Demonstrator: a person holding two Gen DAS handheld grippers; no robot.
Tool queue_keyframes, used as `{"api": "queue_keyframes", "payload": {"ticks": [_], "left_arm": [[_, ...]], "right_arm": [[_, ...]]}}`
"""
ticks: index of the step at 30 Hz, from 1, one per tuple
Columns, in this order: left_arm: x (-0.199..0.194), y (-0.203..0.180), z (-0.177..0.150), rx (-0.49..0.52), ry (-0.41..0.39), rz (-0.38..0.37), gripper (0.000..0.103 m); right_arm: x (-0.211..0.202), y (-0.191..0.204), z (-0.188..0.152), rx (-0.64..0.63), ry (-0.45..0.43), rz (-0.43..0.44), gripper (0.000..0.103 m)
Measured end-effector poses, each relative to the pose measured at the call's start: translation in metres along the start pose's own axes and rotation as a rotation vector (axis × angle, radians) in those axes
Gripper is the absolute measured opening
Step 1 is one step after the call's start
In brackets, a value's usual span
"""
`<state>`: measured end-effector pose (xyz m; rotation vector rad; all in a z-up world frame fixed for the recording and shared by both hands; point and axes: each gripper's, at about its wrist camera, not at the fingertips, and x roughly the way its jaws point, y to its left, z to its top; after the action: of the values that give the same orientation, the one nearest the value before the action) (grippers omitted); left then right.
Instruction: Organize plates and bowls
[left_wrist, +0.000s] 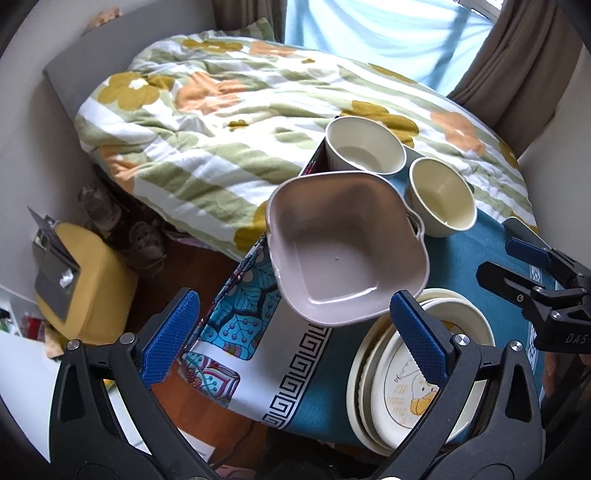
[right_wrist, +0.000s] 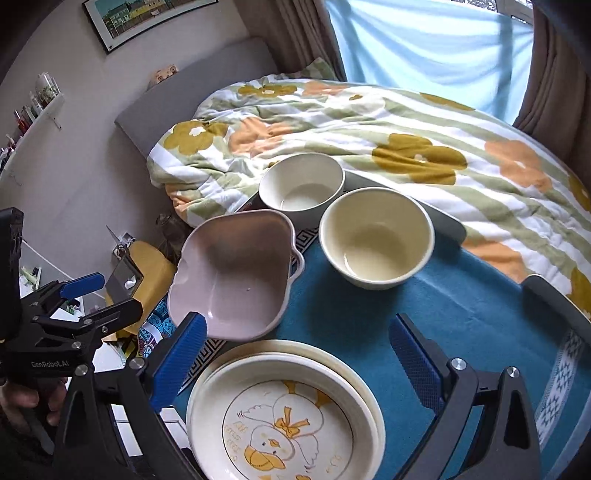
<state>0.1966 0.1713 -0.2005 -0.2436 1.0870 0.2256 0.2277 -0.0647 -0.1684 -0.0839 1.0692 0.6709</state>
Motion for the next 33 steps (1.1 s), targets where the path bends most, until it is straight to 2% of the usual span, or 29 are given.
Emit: {"api": "queue_keyframes", "payload": {"ticks": [3,4,6,8,9,11,13,16,18,20,22,27,33], "left_arm": [[0.025,0.005,0.006,-0.011,0.046,-0.02,0.1],[0.033,0.005,0.009,-0.006,0.056,-0.025,0.097],[0.049,0.005,0.014,0.002,0.078,-0.022,0.087],[0.066,0.005,0.018,0.001,0.109,-0.027,0.072],[0.073,0.006,0.019,-0.001,0.122,-0.033,0.069],[0.087,0.008,0.021,-0.003,0.145,-0.044,0.056],[0.096,0.011,0.022,-0.005,0.163,-0.052,0.048],[0.105,0.015,0.026,-0.008,0.174,-0.062,0.037],[0.109,0.017,0.029,-0.002,0.175,-0.07,0.029],[0.114,0.016,0.031,0.011,0.188,-0.071,0.015],[0.116,0.015,0.031,0.021,0.194,-0.071,0.012],[0.111,0.015,0.032,0.042,0.168,-0.069,0.011],[0.093,0.008,0.033,0.086,0.117,-0.055,0.011]], "right_arm": [[0.031,0.003,0.007,0.0,0.048,0.006,0.097],[0.039,0.003,0.01,-0.002,0.058,0.002,0.094],[0.053,0.004,0.014,-0.004,0.081,0.0,0.085],[0.068,0.002,0.018,0.005,0.11,-0.011,0.072],[0.076,0.002,0.019,0.011,0.125,-0.015,0.069],[0.089,0.001,0.02,0.02,0.149,-0.011,0.057],[0.099,0.001,0.02,0.028,0.173,-0.003,0.051],[0.111,0.003,0.016,0.035,0.199,0.001,0.033],[0.117,0.003,0.017,0.04,0.209,0.001,0.031],[0.12,0.003,0.018,0.042,0.216,0.006,0.018],[0.123,0.004,0.019,0.036,0.224,0.011,0.012],[0.122,0.01,0.018,0.024,0.224,-0.002,0.012],[0.107,0.012,0.016,0.028,0.181,-0.008,0.012]]}}
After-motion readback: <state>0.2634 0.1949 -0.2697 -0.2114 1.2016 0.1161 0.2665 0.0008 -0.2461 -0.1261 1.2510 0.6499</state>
